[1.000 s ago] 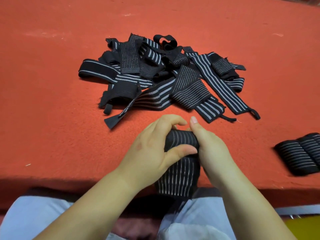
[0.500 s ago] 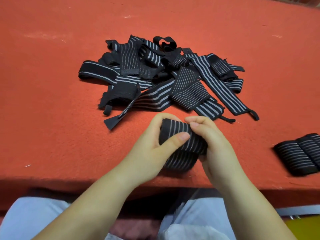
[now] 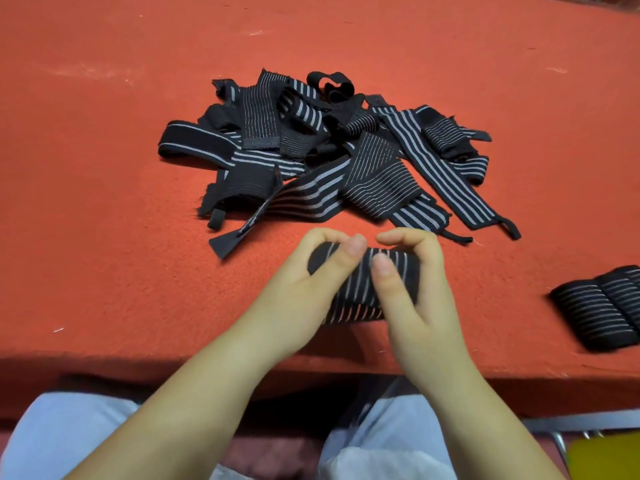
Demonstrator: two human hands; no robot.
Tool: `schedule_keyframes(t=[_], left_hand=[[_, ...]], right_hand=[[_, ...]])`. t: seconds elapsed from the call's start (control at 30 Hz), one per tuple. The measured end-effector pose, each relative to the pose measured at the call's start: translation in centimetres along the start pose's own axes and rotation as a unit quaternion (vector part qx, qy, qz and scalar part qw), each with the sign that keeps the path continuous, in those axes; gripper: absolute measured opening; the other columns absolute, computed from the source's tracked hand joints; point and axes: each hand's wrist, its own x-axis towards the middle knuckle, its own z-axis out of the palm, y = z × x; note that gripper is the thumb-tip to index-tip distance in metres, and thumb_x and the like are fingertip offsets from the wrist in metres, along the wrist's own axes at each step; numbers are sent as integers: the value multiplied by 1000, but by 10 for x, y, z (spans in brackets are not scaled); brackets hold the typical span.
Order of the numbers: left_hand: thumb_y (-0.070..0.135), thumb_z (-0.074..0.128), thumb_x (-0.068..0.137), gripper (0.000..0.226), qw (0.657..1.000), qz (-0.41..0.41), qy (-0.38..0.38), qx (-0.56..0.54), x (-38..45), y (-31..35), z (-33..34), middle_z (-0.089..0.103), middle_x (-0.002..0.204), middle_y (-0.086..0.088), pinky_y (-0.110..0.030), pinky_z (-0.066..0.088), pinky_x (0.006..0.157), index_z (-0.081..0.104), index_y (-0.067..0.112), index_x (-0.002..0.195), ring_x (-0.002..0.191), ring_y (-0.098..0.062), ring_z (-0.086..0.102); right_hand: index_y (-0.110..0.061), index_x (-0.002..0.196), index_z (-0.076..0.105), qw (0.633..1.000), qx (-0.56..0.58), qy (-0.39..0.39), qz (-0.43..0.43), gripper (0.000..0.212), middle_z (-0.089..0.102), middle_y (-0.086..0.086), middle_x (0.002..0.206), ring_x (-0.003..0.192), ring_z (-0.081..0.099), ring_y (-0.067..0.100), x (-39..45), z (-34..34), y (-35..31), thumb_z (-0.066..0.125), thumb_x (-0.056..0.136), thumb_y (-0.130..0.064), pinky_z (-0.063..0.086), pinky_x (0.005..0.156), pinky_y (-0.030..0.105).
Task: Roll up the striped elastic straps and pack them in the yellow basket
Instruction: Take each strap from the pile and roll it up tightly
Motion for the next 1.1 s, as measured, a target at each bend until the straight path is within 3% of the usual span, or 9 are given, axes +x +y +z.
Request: schedule_keyframes(t=[0.13, 0.27, 0.4, 0.5, 0.6, 0.7, 0.83, 0.97, 1.1], left_hand=[[44, 69, 69, 35, 980, -123, -38, -151, -2, 0, 4, 71, 79, 0, -26, 50, 69, 66, 15, 88, 76, -10, 67], [50, 64, 74, 33, 996, 70, 24, 45, -4, -4, -1, 59, 75, 15, -14, 44, 66, 52, 24, 90, 67, 3, 54], [47, 60, 79, 31, 910, 271, 24, 314, -6, -10, -5, 52, 90, 18, -8, 37, 79, 47, 29, 102, 84, 1, 51], [47, 61, 77, 33, 929, 249, 30, 274, -6, -11, -2, 55, 97, 16, -10, 38, 83, 48, 32, 104, 89, 0, 53], [55, 58, 72, 34, 997, 60, 5, 52, -3, -3, 0, 61, 82, 17, -15, 45, 70, 53, 31, 95, 71, 1, 56], [55, 62, 70, 37, 993, -77, 2, -85, 4, -5, 0, 62, 67, 10, -24, 45, 55, 60, 23, 88, 58, -7, 57], [43, 62, 78, 26, 994, 92, -9, 57, -2, -7, -1, 59, 77, 16, -15, 44, 66, 54, 25, 95, 68, 1, 54], [45, 54, 81, 23, 952, 200, -16, 233, -9, -12, -3, 55, 91, 20, -15, 40, 75, 46, 37, 101, 83, 2, 54], [55, 56, 73, 35, 995, 58, -5, 76, -4, -8, 1, 58, 72, 14, -23, 46, 58, 53, 29, 96, 61, -5, 55]], right_hand=[[-22, 108, 51, 1000, 20, -1, -3, 30, 57, -30, 97, 89, 55, -11, -3, 1, -2, 52, 82, -39, 40, 79, 5], [-16, 89, 65, 954, 172, -29, 243, 42, 71, 1, 80, 74, 68, 19, 7, 3, -6, 62, 74, -55, 55, 65, 32], [-10, 72, 60, 882, 238, -97, 396, 54, 45, 6, 48, 39, 39, 16, 14, 0, -14, 51, 69, -63, 35, 40, 23], [-16, 70, 57, 902, 254, -28, 347, 33, 46, 0, 51, 41, 42, 10, 12, 2, -12, 53, 87, -44, 36, 41, 22], [-21, 86, 54, 985, 121, 24, 119, 15, 59, -15, 69, 61, 53, -2, 3, 4, -6, 55, 84, -36, 43, 58, 15], [-28, 98, 51, 998, 59, 2, 21, 21, 61, -20, 86, 76, 58, -1, -6, 5, 0, 52, 81, -39, 44, 69, 11], [-17, 83, 58, 982, 110, 32, 147, 23, 60, -9, 67, 59, 55, 3, 3, 5, -5, 60, 85, -40, 45, 56, 18], [-7, 85, 64, 906, 234, -34, 351, 43, 48, 5, 52, 38, 36, 16, 11, 5, -1, 49, 91, -47, 31, 40, 23], [-21, 72, 57, 983, 109, 45, 141, 34, 50, -8, 52, 45, 44, 6, -1, 7, 3, 52, 82, -52, 37, 44, 19]])
